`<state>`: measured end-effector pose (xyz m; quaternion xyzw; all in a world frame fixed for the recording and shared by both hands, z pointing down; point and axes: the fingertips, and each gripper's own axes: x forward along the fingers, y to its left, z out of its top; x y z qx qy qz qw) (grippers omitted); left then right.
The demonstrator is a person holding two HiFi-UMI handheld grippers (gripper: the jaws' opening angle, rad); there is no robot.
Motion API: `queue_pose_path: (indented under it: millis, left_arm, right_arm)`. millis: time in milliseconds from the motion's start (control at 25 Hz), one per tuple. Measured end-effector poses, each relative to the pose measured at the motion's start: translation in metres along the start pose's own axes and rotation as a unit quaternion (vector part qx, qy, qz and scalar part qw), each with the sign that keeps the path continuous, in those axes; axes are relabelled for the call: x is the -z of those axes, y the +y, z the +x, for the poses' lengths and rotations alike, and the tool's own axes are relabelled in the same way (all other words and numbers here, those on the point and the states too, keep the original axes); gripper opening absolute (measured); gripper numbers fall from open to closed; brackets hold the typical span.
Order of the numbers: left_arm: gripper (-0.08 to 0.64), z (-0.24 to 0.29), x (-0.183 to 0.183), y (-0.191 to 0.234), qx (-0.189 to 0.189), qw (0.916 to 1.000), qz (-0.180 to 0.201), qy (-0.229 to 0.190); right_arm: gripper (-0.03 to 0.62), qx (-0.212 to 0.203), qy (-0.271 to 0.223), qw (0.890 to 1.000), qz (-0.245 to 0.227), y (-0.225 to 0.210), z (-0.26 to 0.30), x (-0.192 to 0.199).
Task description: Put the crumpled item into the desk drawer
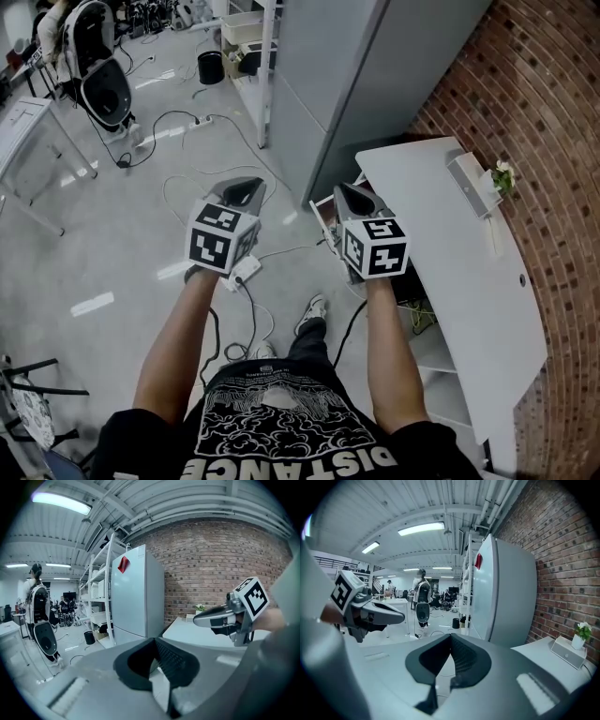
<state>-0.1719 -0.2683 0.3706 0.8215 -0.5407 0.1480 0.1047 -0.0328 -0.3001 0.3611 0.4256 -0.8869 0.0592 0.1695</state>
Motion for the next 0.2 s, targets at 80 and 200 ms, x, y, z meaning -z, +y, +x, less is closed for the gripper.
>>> queue_pose_path:
  millis: [80,200]
  left_arm:
    - [0.005,-0.0004,0.0009,-0.0001,0.000,1.0000,0.000,0.001]
    - [0.005,-0.0008,0.0027,-0.0008,0.000,1.0000,0.000,0.002]
  right_arm:
    - [0.000,-0.001,0.000,1.000,0.002,0.0011,-0.0004,0.0010]
    - [0.000,-0.002,-0.001,1.000,0.005,0.0014,-0.0019,0.0030]
